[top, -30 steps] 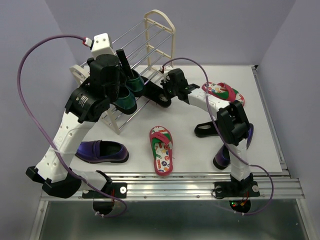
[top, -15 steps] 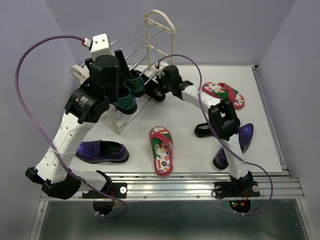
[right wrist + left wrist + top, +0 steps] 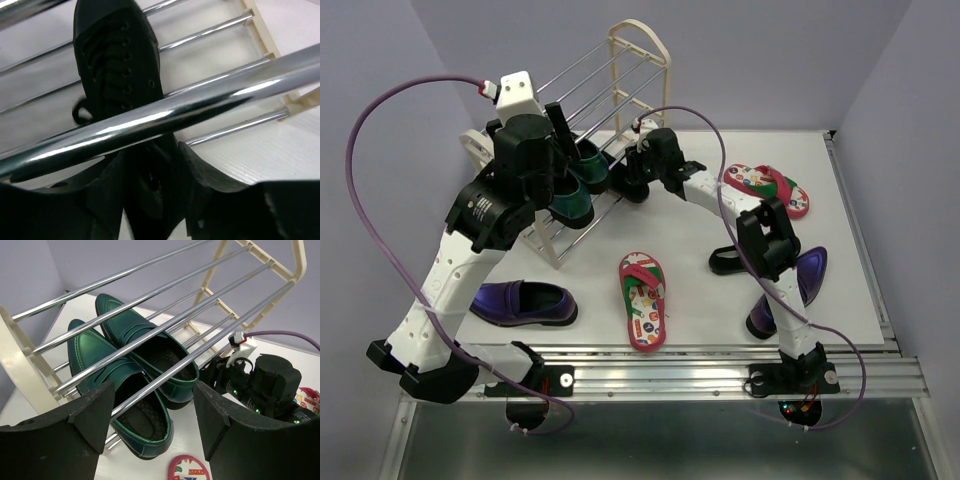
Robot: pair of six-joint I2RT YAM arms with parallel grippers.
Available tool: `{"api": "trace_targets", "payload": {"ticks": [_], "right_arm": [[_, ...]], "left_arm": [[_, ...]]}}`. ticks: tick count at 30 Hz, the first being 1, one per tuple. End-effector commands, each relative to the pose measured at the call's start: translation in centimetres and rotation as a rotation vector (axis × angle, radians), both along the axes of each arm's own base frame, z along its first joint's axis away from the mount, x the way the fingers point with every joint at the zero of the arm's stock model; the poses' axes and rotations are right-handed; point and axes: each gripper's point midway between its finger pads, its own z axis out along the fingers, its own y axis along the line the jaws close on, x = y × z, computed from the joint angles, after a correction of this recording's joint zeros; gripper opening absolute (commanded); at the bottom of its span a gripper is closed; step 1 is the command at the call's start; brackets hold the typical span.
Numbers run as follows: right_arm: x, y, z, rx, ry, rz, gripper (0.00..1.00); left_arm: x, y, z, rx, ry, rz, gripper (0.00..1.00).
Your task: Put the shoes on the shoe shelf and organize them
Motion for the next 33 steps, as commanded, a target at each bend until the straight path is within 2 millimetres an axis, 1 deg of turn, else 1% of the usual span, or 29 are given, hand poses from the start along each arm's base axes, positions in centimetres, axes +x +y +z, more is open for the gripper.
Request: {"api": "trace_targets", "payload": {"ticks": [1, 2, 4, 7, 8, 9, 10, 11, 12, 13, 14, 15, 16, 17, 18, 19, 20, 21, 22, 23, 24, 25, 26, 27, 28, 29, 32, 33], "right_arm": [[0.4, 1.5, 6.8, 0.140, -0.123, 0.012, 0.51], [0.1, 1.3, 7.0, 0.142, -0.120, 0.008, 0.53], [-0.6, 0.7, 7.7, 0.144, -0.118, -0.001, 0.61], [-1.4, -0.1, 8.1, 0.141, -0.112, -0.020, 0.67], [-2.0, -0.5, 7.2, 0.131, -0.087, -0.026, 0.69], [-2.5, -1.0, 8.4, 0.140, -0.099, -0.036, 0.74], [-3.0, -1.3, 8.4, 0.144, -0.088, -0.041, 0.75], [-4.0, -2.0, 8.7, 0.143, -0.081, -0.041, 0.75], [-4.7, -2.4, 8.7, 0.139, -0.075, -0.041, 0.76], [-5.3, -3.0, 8.7, 0.135, -0.070, -0.049, 0.78], [-6.8, -4.1, 8.4, 0.129, -0.052, -0.066, 0.85], [-7.5, -4.9, 8.3, 0.123, -0.045, -0.081, 0.89], [-8.0, -5.8, 8.2, 0.123, -0.039, -0.118, 0.97], [-8.4, -6.7, 8.0, 0.115, -0.037, -0.153, 0.97], [-9.1, -7.5, 8.0, 0.116, -0.032, -0.177, 1.00], [-10.2, -9.2, 7.8, 0.103, -0.025, -0.227, 1.00], [-11.0, -9.9, 7.7, 0.118, -0.003, -0.262, 1.00], [-11.4, -11.8, 7.0, 0.085, 0.013, -0.348, 1.00], [-12.7, -13.3, 7.1, 0.104, 0.036, -0.413, 1.00], [-13.2, -14.5, 6.9, 0.095, 0.044, -0.465, 1.00], [-14.5, -16.1, 5.9, 0.051, 0.091, -0.523, 1.00], [-15.3, -17.8, 6.9, 0.071, 0.090, -0.617, 1.00], [-16.0, -18.8, 6.9, 0.067, 0.104, -0.657, 1.00], [-17.3, -20.8, 6.3, 0.017, 0.127, -0.733, 1.00], [-18.0, -21.6, 6.1, 0.037, 0.148, -0.789, 1.00], [-19.5, -23.6, 5.7, -0.013, 0.165, -0.855, 1.00], [-21.5, -25.7, 4.4, -0.031, 0.213, -0.980, 1.00], [-22.7, -26.5, 3.1, -0.034, 0.255, -1.043, 1.00]], "left_arm": [[-0.3, 0.4, 1.6, -0.049, -0.059, 0.007, 0.74], [-0.2, 0.3, 1.4, -0.049, -0.056, 0.004, 0.74], [-0.2, 0.1, 1.3, -0.054, -0.059, -0.001, 0.74], [-0.1, -0.2, 1.2, -0.064, -0.064, -0.014, 0.74], [0.0, -0.3, 1.2, -0.064, -0.064, -0.017, 0.74], [0.1, -0.4, 1.0, -0.065, -0.061, -0.019, 0.74], [0.1, -0.5, 0.9, -0.065, -0.058, -0.020, 0.74], [0.1, -0.6, 0.9, -0.064, -0.058, -0.023, 0.74], [0.2, -0.6, 0.6, -0.064, -0.055, -0.021, 0.74], [0.1, -0.5, 0.6, -0.066, -0.056, -0.021, 0.73], [0.2, -0.6, 0.5, -0.070, -0.058, -0.024, 0.73], [0.2, -0.7, 0.4, -0.070, -0.059, -0.028, 0.73], [0.2, -0.8, 0.4, -0.072, -0.059, -0.036, 0.73], [0.2, -0.9, 0.3, -0.074, -0.060, -0.037, 0.73], [0.2, -1.0, 0.3, -0.074, -0.059, -0.040, 0.73], [0.3, -1.1, 0.2, -0.074, -0.057, -0.043, 0.73], [0.3, -1.1, 0.2, -0.074, -0.057, -0.045, 0.73], [0.4, -1.1, 0.2, -0.078, -0.059, -0.044, 0.73], [0.3, -1.1, 0.2, -0.076, -0.060, -0.048, 0.73], [0.3, -1.1, 0.3, -0.078, -0.064, -0.045, 0.73], [0.3, -1.1, 0.1, -0.076, -0.062, -0.047, 0.73], [0.2, -1.0, 0.2, -0.078, -0.065, -0.045, 0.73], [0.2, -1.0, 0.3, -0.083, -0.070, -0.047, 0.73], [0.2, -1.0, 0.1, -0.082, -0.071, -0.044, 0.73], [0.1, -0.9, 0.2, -0.086, -0.078, -0.044, 0.73], [0.2, -1.0, 0.1, -0.090, -0.083, -0.049, 0.73], [0.2, -1.2, 0.2, -0.093, -0.090, -0.057, 0.73], [0.3, -1.3, 0.2, -0.094, -0.090, -0.061, 0.73]]}}
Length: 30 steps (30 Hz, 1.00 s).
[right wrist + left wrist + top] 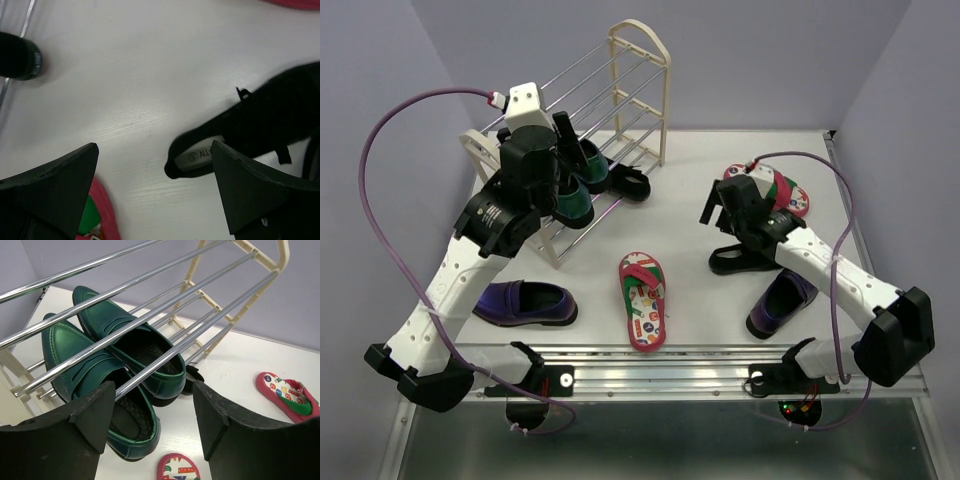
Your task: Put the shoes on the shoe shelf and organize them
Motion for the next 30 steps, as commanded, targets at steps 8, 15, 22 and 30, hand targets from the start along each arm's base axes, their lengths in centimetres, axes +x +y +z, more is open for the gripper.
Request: {"api": "trace_targets", "payload": {"ticks": [8, 15, 22, 30], "right_arm": [[-5.6, -8.0, -7.3, 0.020, 0.195, -0.474, 0.94], [-4.5, -8.1, -9.2, 0.105, 0.160, -0.433, 0.85], [-2.6, -8.1, -10.0, 0.076, 0.145, -0.404, 0.84], [-0.5, -4.0, -11.8, 0.113, 0.143, -0.134, 0.40]], "left_arm": [[-0.3, 0.3, 2.0, -0.050, -0.075, -0.006, 0.73], [0.3, -0.8, 1.7, -0.048, -0.075, -0.039, 0.73], [1.1, -1.7, 1.7, -0.035, -0.067, -0.067, 0.73], [0.9, -1.5, 1.4, -0.043, -0.066, -0.054, 0.73]]}}
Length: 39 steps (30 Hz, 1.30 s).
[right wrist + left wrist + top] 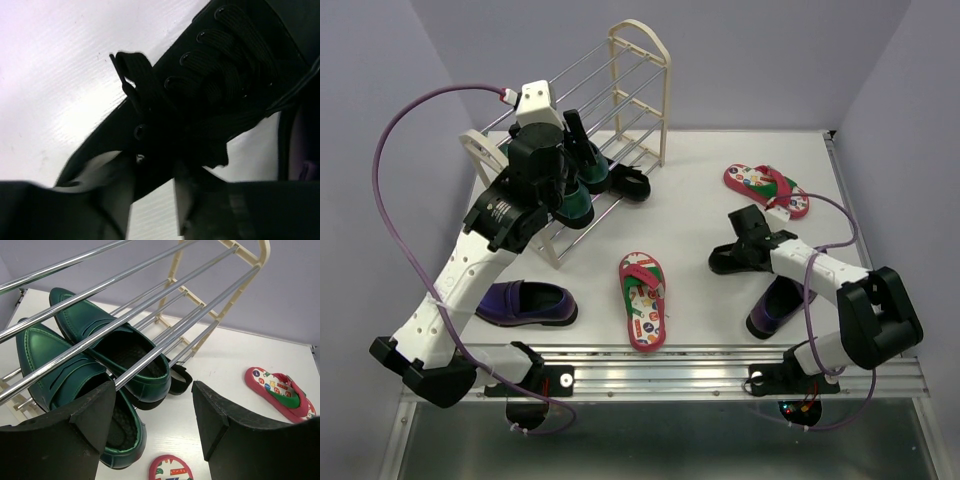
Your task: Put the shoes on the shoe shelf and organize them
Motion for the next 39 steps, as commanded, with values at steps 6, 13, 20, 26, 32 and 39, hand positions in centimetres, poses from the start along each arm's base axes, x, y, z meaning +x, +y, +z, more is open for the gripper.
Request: {"api": "trace_targets", "payload": {"ticks": [6, 13, 20, 26, 32, 39], "right_arm": [[5.6, 8.6, 6.6, 0.104, -0.243, 0.548, 0.01], [2.8, 17.7, 6.1, -0.127, -0.189, 1.050, 0.01], [4.1, 14.4, 5.2, -0.329, -0.144, 0.943, 0.12], [4.0, 13.7, 5.8, -0.323, -0.139, 0.879, 0.86], [2.2, 14.0, 6.6, -0.236, -0.160, 0.907, 0.87], [0.5, 12.4, 6.5, -0.170, -0.135, 0.855, 0.89]], "left_arm": [[0.0, 0.3, 1.6, -0.047, -0.052, 0.013, 0.72], [0.3, -0.2, 1.4, -0.053, -0.044, 0.003, 0.72], [0.1, 0.0, 1.2, -0.056, -0.038, 0.005, 0.71], [0.2, -0.5, 1.0, -0.070, -0.033, -0.015, 0.71], [0.0, -0.5, 1.0, -0.069, -0.035, -0.019, 0.71], [0.0, -0.5, 0.6, -0.067, -0.031, -0.020, 0.71]]}}
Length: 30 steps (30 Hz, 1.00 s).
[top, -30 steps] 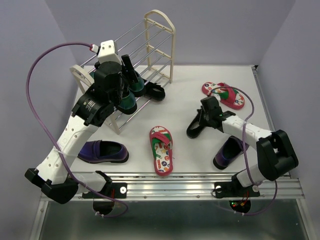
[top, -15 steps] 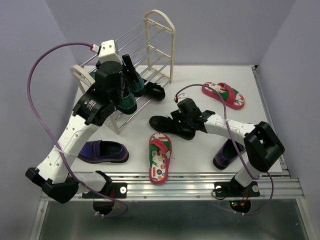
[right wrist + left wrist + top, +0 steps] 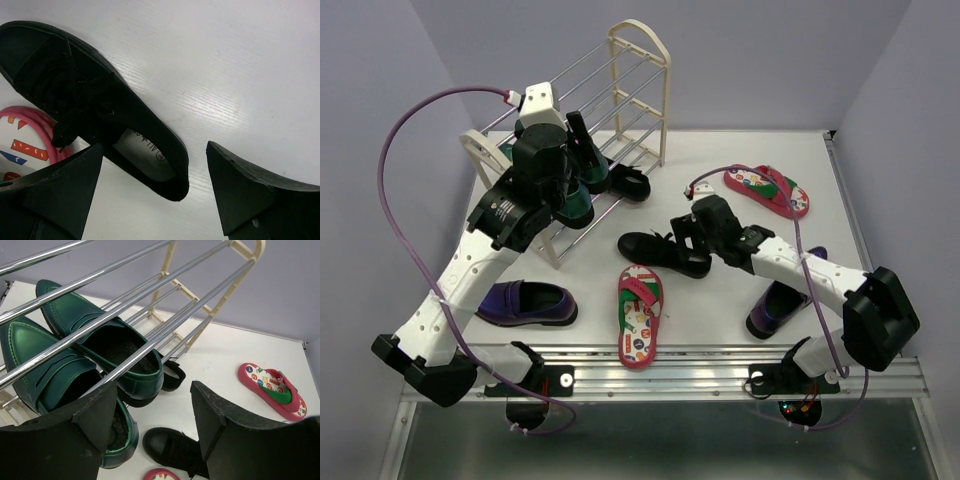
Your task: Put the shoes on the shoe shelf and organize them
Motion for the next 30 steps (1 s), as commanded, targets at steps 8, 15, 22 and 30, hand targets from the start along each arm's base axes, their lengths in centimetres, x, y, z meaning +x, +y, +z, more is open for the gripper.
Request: {"api": "trace_targets", "payload": {"ticks": [8, 15, 22, 30], "right_arm": [[-1.8, -2.7, -1.9, 0.097, 0.120, -0.099, 0.86], [-2.3, -2.3, -5.2, 0.108, 0.229, -0.137, 0.70], [-0.8, -3.3, -4.8, 0.100, 0.176, -0.257, 0.01], [2.0, -7.3, 0.3, 0.118, 0.038, -0.388, 0.01]], "left_arm": [[-0.3, 0.2, 0.7, -0.034, -0.036, -0.008, 0.71], [-0.4, 0.1, 0.7, -0.042, -0.039, -0.013, 0.71], [-0.5, 0.3, 0.9, -0.044, -0.042, -0.008, 0.71], [-0.6, 0.5, 0.8, -0.032, -0.042, -0.004, 0.71]]}}
